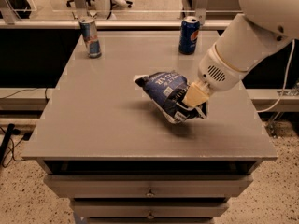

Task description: Move blue chip bag near redbull can

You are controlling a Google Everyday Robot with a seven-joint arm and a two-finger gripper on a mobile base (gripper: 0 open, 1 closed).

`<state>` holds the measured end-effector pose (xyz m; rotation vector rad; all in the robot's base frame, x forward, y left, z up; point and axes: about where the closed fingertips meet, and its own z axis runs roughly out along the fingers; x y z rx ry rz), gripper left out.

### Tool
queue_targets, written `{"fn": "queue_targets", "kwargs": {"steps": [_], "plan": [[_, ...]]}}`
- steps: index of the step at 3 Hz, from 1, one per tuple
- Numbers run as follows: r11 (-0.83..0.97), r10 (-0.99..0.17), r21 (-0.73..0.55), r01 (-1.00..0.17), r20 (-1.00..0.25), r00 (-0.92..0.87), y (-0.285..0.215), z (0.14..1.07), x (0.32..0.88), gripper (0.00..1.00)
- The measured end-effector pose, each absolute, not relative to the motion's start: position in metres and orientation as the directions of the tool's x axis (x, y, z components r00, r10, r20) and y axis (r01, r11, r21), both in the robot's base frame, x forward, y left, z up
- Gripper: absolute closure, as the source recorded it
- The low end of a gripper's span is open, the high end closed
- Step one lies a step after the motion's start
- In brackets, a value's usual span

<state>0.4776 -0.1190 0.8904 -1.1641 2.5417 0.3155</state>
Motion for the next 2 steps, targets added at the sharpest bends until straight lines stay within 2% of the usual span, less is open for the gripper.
{"fn": "queue_targets", "kwargs": {"steps": [1,2], "plan": [[0.627,-0.697,0.038,-0.778,-0.419,-0.583,-0.092,0.901,0.504,1.0],[0.609,-0.711,-0.012,-0.793,-0.451,-0.54,-0.046,0.921,0.554,1.0]]}}
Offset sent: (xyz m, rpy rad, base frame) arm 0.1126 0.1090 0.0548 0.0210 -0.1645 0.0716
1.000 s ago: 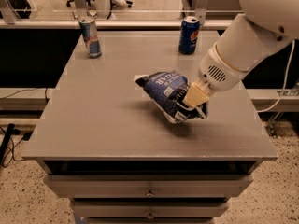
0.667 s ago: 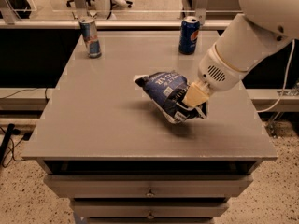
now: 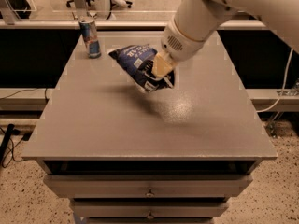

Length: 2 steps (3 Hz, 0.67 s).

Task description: Move blue chip bag near redbull can

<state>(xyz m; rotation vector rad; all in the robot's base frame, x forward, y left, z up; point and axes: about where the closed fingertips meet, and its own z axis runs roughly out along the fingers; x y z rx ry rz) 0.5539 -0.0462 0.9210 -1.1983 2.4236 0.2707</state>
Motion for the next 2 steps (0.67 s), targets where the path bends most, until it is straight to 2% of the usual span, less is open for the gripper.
{"fn": "queue_targets", "kwargs": {"steps": [2], "plan": [[0.629,-0.727,-0.085,-0.773,-0.417,-0.546,-0.003,0.914,0.632,1.0]]}}
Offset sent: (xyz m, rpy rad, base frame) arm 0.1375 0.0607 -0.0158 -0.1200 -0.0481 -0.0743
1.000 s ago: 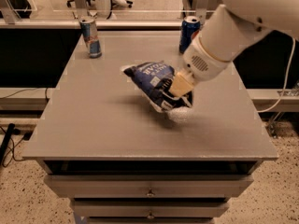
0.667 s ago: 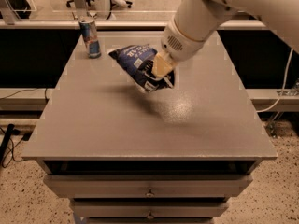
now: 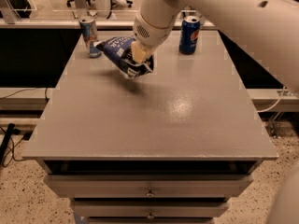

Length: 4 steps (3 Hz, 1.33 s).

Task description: Move blue chip bag near redbull can

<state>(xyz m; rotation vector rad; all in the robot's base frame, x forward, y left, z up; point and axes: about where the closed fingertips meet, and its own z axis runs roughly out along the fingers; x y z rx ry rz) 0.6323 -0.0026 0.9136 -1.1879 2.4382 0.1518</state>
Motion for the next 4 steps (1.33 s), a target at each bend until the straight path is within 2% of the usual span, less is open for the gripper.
{"fn": "queue_targets", "kwargs": {"steps": [1,3,4], "plan": [[0.651,-0.722,-0.106,-0.752,-0.392,-0.57,0.012,0.907,0.678,1.0],[0.626,-0.752,-0.108,-0.772,-0.346,-0.561,0.036,0.892,0.695,1.0],[0.604,-0.774,-0.102,-0.791,-0.312,-0.551,0.045,0.882,0.692,0.84]]}}
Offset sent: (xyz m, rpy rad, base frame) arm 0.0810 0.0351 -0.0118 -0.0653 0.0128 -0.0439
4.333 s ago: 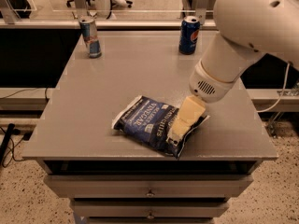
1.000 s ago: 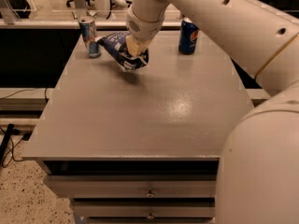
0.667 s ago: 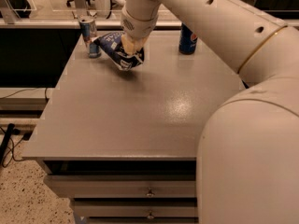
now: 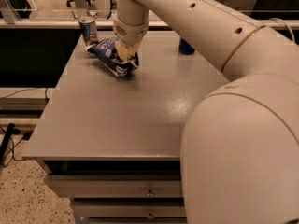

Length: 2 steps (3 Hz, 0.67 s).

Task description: Move blue chip bag near redbull can

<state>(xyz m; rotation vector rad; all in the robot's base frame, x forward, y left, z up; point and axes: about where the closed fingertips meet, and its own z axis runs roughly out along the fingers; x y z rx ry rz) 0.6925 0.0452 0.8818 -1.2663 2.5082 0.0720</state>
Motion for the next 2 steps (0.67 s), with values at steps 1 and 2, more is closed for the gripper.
{"fn": "queue_targets", "kwargs": {"steps": [1,2], "plan": [[0.579,-0.793,-0.091,-0.81,-0.293,-0.533,0.057,0.874,0.689,0.6],[0.556,-0.809,-0.091,-0.826,-0.29,-0.512,0.069,0.874,0.69,0.36]]}}
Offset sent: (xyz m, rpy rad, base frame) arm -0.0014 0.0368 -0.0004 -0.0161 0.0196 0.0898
